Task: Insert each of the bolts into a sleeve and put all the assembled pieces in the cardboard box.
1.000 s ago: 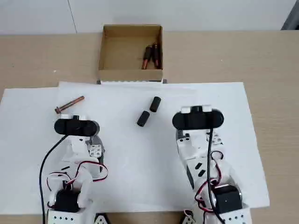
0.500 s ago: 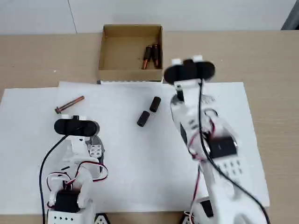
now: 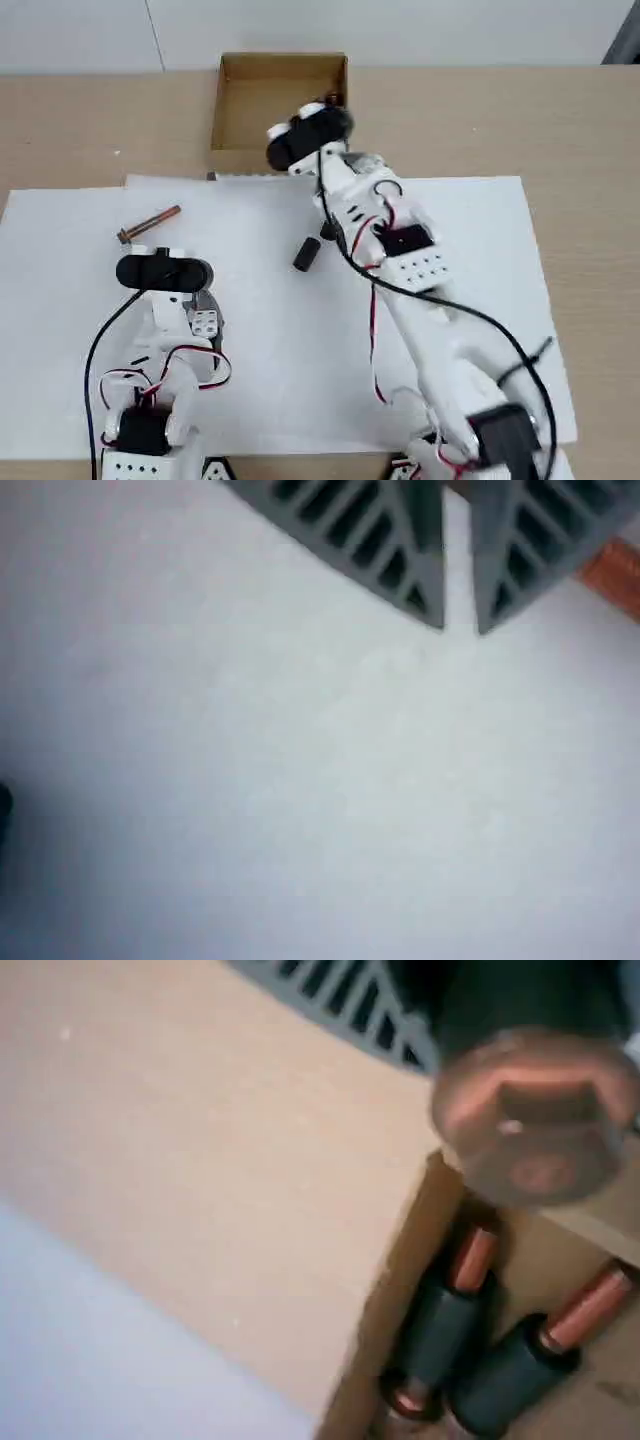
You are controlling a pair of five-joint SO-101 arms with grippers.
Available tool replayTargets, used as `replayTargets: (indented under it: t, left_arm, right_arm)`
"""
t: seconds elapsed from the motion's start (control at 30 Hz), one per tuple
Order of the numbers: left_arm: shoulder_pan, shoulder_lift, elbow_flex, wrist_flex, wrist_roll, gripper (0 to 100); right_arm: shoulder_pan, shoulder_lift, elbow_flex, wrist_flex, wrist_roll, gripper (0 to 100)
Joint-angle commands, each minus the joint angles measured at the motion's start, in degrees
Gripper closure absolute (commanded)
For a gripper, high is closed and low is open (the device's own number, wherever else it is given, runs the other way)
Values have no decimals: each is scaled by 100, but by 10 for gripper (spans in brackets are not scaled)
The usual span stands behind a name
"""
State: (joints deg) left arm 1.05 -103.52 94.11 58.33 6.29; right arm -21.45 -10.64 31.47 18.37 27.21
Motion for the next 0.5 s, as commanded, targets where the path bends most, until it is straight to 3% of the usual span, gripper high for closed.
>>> replayTargets:
  t: [0.0,0.13,0.47]
  left_arm:
    - [-9,-44,-31,18,-9,994]
    - [-9,-44,-31,18,-9,994]
    - [-18,-44,-31,18,0,994]
  right_arm:
    - [-4,462,-651,-699,554,995]
    - [4,1244,-1327,-1376,905,995]
    - [-13,3029,-3464,-1420,932,995]
